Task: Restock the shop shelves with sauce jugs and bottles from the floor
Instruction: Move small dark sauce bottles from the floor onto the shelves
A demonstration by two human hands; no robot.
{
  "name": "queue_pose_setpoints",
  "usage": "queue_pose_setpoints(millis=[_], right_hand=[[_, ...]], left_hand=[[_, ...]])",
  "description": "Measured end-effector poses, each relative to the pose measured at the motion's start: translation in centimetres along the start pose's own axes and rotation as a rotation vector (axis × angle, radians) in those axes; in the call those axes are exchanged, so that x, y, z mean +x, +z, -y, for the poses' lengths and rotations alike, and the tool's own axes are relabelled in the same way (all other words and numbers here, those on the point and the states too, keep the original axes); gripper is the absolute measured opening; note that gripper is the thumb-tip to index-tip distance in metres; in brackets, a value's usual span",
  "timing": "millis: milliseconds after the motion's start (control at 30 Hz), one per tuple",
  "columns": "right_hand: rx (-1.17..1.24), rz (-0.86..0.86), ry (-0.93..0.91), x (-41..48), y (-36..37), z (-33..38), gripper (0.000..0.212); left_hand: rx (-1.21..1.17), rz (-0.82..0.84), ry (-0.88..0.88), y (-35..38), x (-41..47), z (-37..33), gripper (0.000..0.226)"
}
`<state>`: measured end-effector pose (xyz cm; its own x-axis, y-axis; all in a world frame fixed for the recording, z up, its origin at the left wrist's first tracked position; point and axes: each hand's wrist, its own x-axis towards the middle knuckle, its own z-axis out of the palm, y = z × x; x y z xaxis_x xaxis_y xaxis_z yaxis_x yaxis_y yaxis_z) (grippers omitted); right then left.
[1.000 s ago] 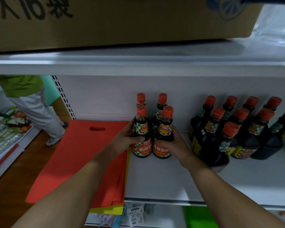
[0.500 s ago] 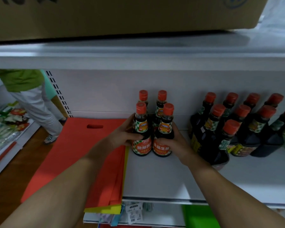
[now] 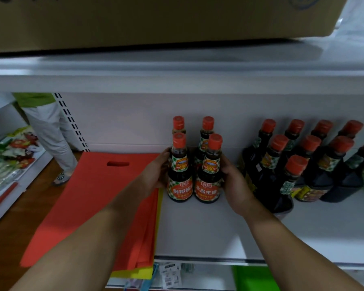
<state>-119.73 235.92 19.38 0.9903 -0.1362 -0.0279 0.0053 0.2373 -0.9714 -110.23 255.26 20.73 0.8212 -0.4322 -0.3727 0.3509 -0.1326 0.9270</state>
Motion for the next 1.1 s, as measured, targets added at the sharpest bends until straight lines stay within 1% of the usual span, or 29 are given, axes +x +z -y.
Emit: queue_pose_setpoints(millis=[33,167,233,333,367,467,567,667,767,900,967,1033,1067,1100], right_hand=[[0.003,-0.012,0.022,0.2,0.1,0.1,0.045],[-0.002,-0.145,0.091,0.9,0.9,0.0,0.053],[-0.001,-0.163,0.097,1.0,1.0,0.1,0.051],[-0.005,-0.186,0.114,1.1,0.9,-0.1,0.05],[-0.001,-0.201,0.112,1.0,0.9,-0.1,0.049],[-0.006,-0.263,0.097,0.9,1.0,-0.5,0.044],[-0.029,-0.312,0.104,0.8,1.2,-0.5,0.037],[-0.021,-0.322,0.1,1.1,1.3,-0.7,0.04],[-0.017,-0.338,0.084,1.3,1.3,-1.0,0.045],[-0.054,-0.363,0.041,0.6,1.6,-0.4,0.043],[-0.082,-0.358,0.036,0.0,1.9,-0.2,0.045],[-0.109,-0.345,0.011,-0.9,1.9,-0.5,0.042],[-0.124,-0.351,-0.009,-1.6,1.9,-0.7,0.039],[-0.136,-0.367,-0.044,-2.4,1.8,-1.0,0.033]], left_hand=[[-0.005,-0.006,-0.005,0.1,0.0,0.0,0.052],[-0.007,0.004,-0.005,0.2,0.5,0.0,0.06],[-0.024,0.02,-0.005,0.3,0.6,-0.1,0.066],[-0.065,-0.016,0.0,0.6,0.8,0.3,0.07],[-0.119,-0.027,-0.004,1.0,0.8,0.5,0.07],[-0.297,-0.105,0.013,3.0,0.2,0.9,0.059],[-0.342,-0.154,0.014,4.3,0.2,1.7,0.059],[-0.383,-0.159,0.03,4.7,0.2,1.5,0.063],[-0.383,-0.167,0.051,4.9,0.3,1.4,0.061],[-0.35,-0.196,0.043,4.3,-0.4,1.2,0.055],[-0.344,-0.222,0.059,4.1,-1.1,1.4,0.048],[-0.254,-0.269,0.122,3.8,-2.0,1.9,0.036],[-0.19,-0.265,0.18,3.5,-2.4,2.3,0.035],[-0.124,-0.238,0.252,3.2,-2.8,2.8,0.04]])
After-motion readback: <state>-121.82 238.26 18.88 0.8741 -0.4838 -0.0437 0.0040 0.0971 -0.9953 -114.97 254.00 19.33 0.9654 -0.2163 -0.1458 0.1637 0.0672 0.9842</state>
